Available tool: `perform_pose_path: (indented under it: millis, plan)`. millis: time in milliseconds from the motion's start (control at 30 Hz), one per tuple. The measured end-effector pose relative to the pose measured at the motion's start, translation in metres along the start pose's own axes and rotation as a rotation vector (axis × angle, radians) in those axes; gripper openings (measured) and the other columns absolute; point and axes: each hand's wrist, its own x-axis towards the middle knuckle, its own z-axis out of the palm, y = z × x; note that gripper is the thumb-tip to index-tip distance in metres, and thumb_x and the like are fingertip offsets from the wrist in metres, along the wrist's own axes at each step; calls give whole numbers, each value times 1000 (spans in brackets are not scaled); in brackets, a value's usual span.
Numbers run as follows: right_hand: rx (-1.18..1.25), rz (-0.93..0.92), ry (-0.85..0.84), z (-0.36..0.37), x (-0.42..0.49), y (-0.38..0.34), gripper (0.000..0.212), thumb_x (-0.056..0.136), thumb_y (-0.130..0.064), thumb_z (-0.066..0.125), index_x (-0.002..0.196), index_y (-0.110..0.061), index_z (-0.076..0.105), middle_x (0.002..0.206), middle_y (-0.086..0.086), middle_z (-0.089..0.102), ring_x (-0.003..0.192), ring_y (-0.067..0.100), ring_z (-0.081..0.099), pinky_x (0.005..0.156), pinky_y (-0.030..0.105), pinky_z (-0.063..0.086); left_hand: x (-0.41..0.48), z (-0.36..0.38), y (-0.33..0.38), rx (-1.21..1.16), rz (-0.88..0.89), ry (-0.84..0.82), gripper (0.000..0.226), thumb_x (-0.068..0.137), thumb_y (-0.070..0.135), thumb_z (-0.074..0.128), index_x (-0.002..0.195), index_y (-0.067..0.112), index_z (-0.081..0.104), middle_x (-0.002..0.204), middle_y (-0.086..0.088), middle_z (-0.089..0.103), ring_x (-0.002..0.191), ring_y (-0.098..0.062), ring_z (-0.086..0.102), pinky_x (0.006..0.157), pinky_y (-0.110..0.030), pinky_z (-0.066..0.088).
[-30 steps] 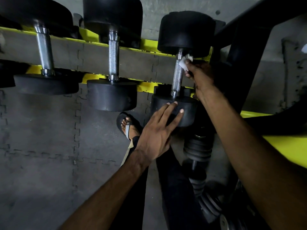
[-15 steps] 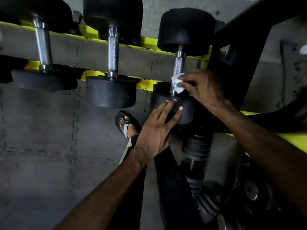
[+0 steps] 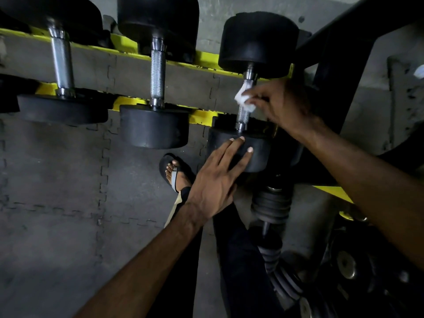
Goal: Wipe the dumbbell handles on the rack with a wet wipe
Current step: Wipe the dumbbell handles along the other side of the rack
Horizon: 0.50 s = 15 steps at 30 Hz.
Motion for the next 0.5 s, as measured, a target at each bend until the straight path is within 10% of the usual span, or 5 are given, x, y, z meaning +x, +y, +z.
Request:
perform_pose_path:
  millis: [100, 233, 500]
  plan:
    - [61, 72, 97, 3, 7, 0, 32, 89, -50, 57, 112, -33, 72, 108, -12, 74, 99, 4, 69, 85, 34, 56, 0, 1, 0, -1, -3, 8, 97, 73, 15, 73, 160, 16, 31, 166, -16, 22, 153, -32, 22, 121, -42, 31]
    - [-251, -89, -223, 20, -8, -15, 34, 88, -55, 58, 106, -33, 76, 99, 3, 77, 92, 27, 72, 79, 33, 56, 1, 2, -2, -9, 2, -4, 98, 72, 13, 72, 160, 16, 30, 166, -16, 22, 153, -33, 22, 122, -43, 30]
    - [330, 414, 306, 32, 21, -21, 20, 76, -42, 77, 84, -24, 80, 70, -13, 73, 64, -7, 66, 60, 22, 55, -1, 3, 1, -43, -22, 31, 96, 73, 13, 73, 160, 17, 31, 166, -14, 22, 154, -30, 21, 123, -39, 29]
